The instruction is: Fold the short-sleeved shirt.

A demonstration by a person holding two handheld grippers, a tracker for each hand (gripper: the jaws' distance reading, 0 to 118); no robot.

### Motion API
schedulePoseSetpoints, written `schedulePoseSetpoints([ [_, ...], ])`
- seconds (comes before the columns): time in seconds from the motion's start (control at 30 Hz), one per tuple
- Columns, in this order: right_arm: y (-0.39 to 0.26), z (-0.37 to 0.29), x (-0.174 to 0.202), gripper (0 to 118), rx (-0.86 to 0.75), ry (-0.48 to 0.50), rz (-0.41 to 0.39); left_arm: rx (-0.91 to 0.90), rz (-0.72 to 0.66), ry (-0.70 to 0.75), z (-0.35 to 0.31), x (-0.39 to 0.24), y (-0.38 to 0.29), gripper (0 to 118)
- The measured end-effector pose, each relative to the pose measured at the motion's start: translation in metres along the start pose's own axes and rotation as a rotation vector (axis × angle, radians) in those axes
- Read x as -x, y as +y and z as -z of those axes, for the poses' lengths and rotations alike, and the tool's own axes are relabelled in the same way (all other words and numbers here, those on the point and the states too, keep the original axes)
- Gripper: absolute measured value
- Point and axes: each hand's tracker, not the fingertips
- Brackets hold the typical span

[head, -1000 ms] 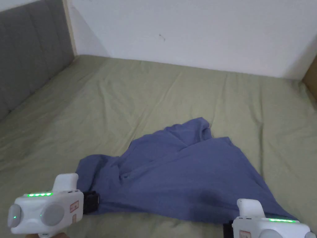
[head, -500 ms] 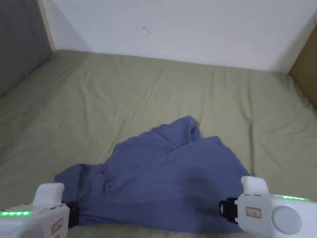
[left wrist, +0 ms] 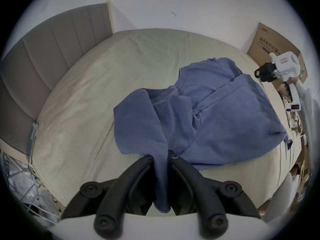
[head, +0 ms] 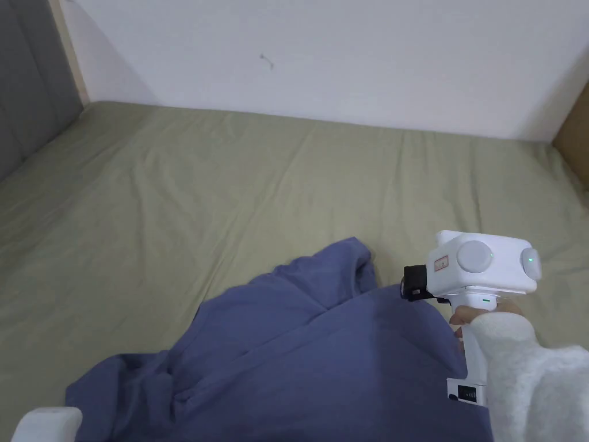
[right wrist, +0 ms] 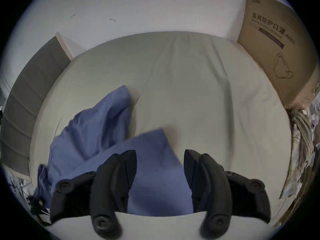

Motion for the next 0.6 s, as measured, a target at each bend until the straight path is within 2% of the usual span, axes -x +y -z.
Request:
schedulePoseSetpoints([
  [0.17,0.013,0.030,-0.001,63,0.014,-0.032,-0.045,-0.002,-0.006,-0.008,-0.003,0.001,0.006,9],
  [0.2,0.017,0.034,-0.004,64,0.018,-0.036,-0.035,-0.002,0.000,-0.008,-0.003,0.001,0.006,9],
  [0.23,0.019,0.034,-0.006,66,0.031,-0.033,0.011,0.002,0.000,-0.009,-0.001,0.002,0.007,9],
  [0.3,0.016,0.029,-0.006,73,0.020,0.084,0.088,0.004,-0.001,-0.010,0.000,0.003,0.007,9],
  [0.33,0.014,0.033,-0.005,75,0.042,0.124,0.085,0.010,-0.007,-0.009,0.002,0.003,0.007,9],
  [0.37,0.013,0.036,-0.003,75,0.058,0.106,0.069,0.013,-0.008,-0.008,0.004,0.004,0.007,9],
  [0.4,0.010,0.043,0.003,76,0.084,0.058,0.024,0.015,-0.011,-0.007,0.006,0.004,0.006,9],
  [0.47,0.008,0.052,0.003,75,0.073,0.025,-0.063,0.022,-0.015,-0.003,0.006,0.005,0.005,9],
  [0.53,0.009,0.049,0.006,73,0.062,0.015,-0.040,0.020,-0.019,-0.008,0.005,0.006,0.004,9],
  [0.6,0.011,0.049,0.006,60,0.066,0.010,-0.034,0.017,-0.025,-0.013,0.005,0.007,0.005,9],
])
